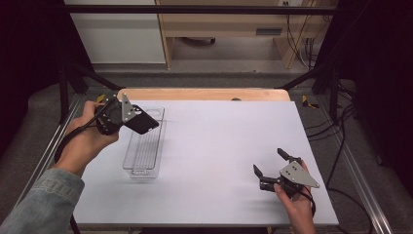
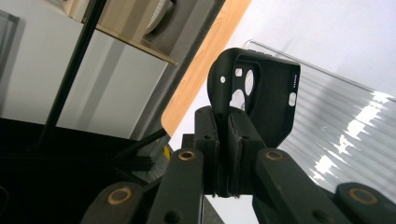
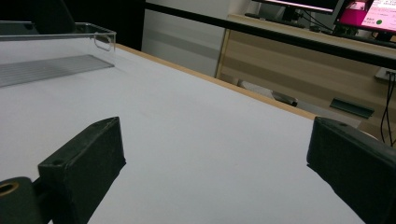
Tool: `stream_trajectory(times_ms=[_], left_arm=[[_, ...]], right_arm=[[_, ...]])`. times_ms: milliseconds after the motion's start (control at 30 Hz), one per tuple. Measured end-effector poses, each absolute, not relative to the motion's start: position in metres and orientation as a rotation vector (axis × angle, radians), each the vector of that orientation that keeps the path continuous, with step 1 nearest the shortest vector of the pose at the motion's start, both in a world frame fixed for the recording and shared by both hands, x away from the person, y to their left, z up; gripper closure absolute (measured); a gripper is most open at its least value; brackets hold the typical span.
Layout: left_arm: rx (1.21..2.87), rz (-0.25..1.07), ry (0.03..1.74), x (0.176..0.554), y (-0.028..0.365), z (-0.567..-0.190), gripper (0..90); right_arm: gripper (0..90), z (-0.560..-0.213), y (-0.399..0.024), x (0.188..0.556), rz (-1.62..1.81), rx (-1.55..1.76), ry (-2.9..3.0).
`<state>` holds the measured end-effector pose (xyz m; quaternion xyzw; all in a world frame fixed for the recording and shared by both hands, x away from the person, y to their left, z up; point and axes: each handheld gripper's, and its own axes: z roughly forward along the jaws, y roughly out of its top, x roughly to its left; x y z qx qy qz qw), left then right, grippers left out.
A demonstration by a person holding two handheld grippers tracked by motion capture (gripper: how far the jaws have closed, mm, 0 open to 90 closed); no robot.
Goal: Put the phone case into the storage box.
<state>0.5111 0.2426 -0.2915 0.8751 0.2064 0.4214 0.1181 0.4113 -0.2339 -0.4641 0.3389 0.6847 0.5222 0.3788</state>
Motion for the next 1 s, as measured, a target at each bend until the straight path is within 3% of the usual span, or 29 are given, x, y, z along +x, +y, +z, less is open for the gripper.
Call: stream_trajectory(times_ms=[600, 1000], left_arm=[[2.619, 1.263, 0.574, 0.558, 0.240, -0.313, 83.6], [2.621, 1.229, 0.555, 0.568, 0.241, -0.317, 83.6]], right_arm=[[4.4, -0.467, -0.235, 0.415, 1.323, 0.864, 1.762], [4.5, -0.468, -0.235, 0.415, 1.323, 0.863, 1.764]])
